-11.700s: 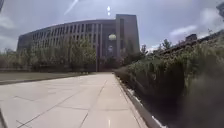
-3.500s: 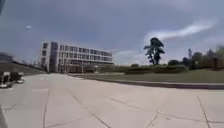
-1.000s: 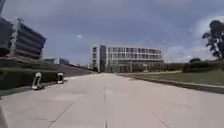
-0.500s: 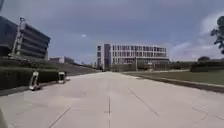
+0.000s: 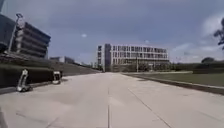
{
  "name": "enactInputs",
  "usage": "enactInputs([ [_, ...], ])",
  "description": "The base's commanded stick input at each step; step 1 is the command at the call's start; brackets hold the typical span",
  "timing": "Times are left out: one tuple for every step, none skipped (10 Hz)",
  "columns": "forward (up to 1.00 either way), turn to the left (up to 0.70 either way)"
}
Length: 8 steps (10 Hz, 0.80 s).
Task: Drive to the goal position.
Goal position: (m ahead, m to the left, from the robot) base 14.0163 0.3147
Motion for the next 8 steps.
enactInputs([
  [0.98,0.02],
  [0.98,0.02],
  [0.98,0.02],
  [0.98,0.02],
  [0.98,0.02],
  [0.98,0.02],
  [0.98,0.02],
  [0.98,0.02],
])
